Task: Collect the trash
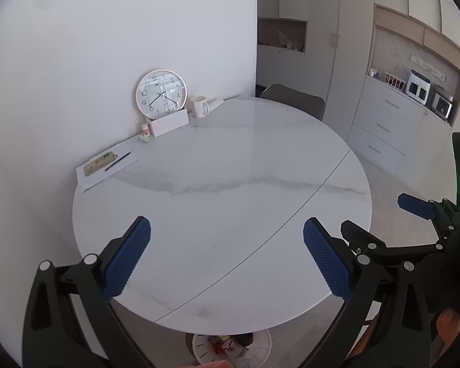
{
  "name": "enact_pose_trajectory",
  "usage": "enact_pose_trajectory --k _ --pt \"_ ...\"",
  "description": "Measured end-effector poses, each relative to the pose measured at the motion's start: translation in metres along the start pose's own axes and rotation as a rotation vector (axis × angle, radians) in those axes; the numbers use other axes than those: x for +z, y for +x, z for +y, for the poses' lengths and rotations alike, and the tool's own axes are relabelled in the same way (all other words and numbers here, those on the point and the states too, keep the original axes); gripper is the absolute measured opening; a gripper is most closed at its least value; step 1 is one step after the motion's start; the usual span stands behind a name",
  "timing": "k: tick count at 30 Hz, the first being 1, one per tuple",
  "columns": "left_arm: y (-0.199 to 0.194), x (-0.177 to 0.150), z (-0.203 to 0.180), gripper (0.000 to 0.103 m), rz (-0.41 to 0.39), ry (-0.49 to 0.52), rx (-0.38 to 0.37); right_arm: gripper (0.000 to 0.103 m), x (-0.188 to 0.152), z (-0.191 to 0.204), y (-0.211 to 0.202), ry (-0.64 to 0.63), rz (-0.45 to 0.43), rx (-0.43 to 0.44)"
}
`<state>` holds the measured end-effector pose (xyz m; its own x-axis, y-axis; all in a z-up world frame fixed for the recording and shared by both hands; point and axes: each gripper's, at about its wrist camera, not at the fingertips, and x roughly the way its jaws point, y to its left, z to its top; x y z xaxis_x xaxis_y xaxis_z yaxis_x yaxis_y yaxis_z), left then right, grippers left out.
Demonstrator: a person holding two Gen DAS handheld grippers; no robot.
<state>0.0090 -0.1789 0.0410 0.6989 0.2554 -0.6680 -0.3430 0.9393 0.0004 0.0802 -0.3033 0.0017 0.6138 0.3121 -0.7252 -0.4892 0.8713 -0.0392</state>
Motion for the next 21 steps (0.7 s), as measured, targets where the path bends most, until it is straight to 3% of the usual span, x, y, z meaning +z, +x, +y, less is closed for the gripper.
enact_pose_trajectory --k 21 --pt "0.001 0.012 -0.005 0.095 -0.018 -0.027 0.002 0.101 0.010 -0.017 0.001 0.005 -0.023 -0.008"
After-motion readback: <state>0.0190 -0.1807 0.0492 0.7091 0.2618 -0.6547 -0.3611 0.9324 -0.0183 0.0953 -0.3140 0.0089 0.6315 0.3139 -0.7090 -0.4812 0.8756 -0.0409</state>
